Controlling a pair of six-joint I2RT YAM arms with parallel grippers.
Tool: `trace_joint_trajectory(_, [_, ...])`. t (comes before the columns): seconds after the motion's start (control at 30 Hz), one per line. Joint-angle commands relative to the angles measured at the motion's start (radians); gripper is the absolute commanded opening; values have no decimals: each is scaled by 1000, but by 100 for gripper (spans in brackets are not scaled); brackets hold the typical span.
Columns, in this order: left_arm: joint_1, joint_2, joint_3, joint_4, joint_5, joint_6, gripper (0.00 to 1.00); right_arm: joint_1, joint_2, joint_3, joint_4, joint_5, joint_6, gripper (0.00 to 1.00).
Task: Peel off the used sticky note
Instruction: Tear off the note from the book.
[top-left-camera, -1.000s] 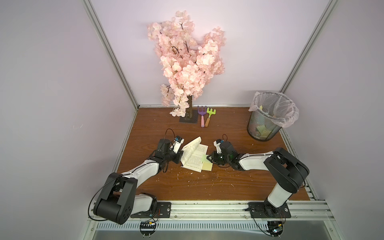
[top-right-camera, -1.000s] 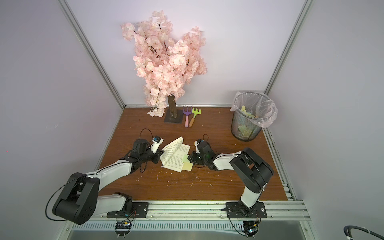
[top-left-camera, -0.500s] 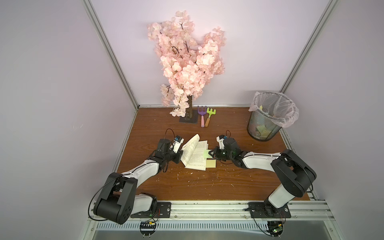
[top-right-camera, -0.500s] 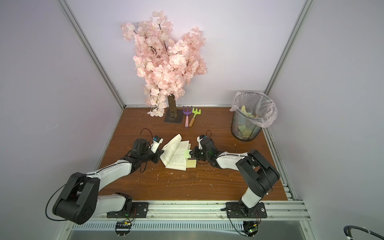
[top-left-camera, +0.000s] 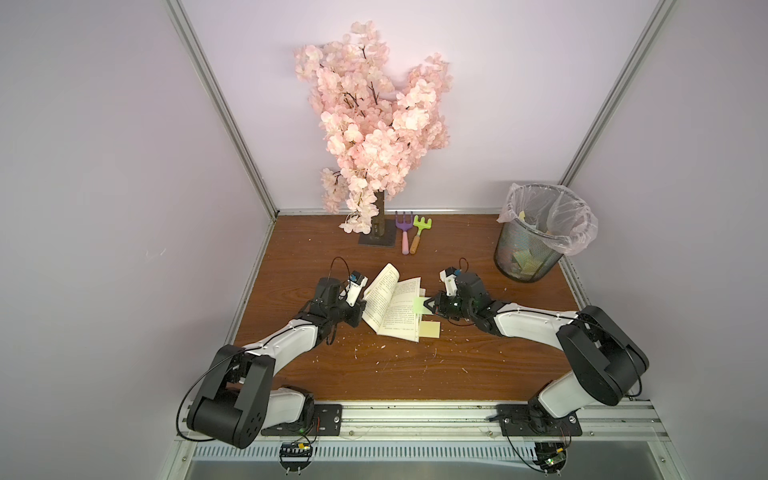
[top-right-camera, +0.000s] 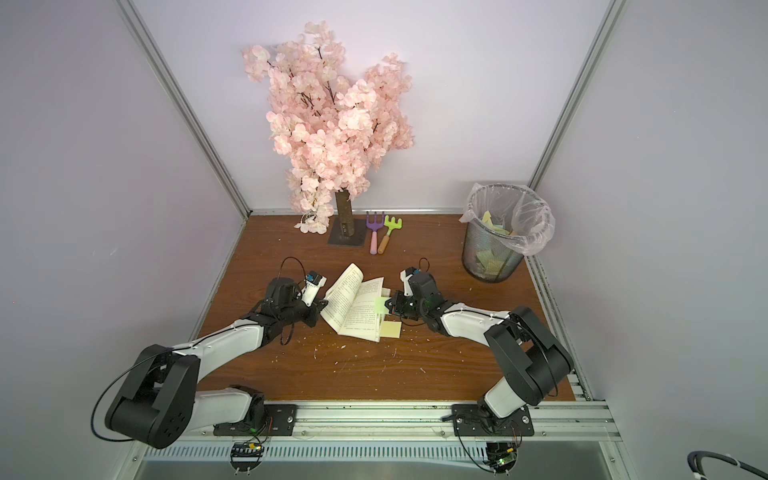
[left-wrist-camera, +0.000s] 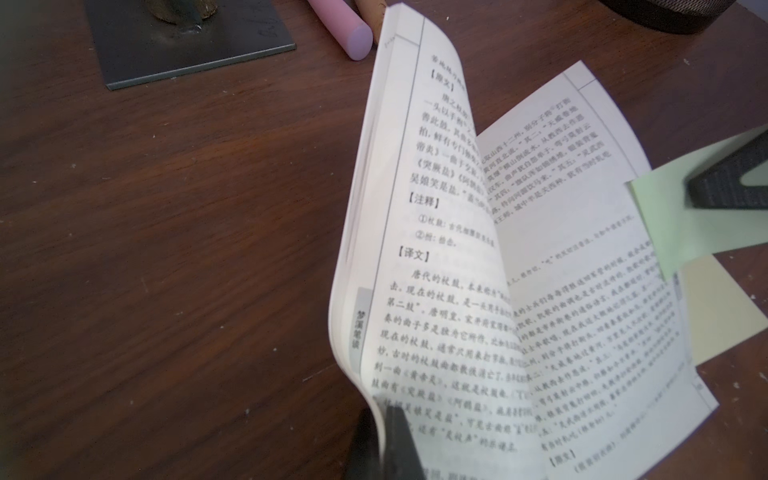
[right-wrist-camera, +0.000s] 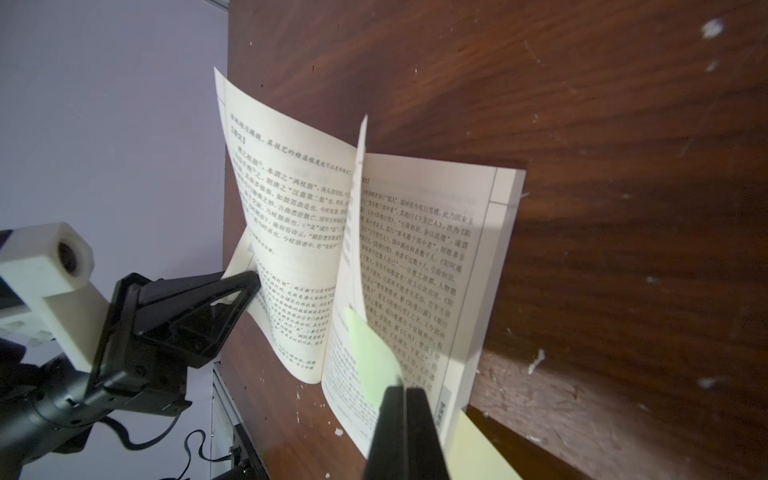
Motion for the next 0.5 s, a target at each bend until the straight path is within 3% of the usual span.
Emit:
trace_joint_trajectory(0.0, [13, 8, -9, -63, -8, 11, 2, -32, -19, 14, -21, -19, -53, 0])
trace_joint_trajectory(0.47, [14, -7, -12, -62, -22, 7, 2, -129, 3, -26, 7, -199, -95, 0])
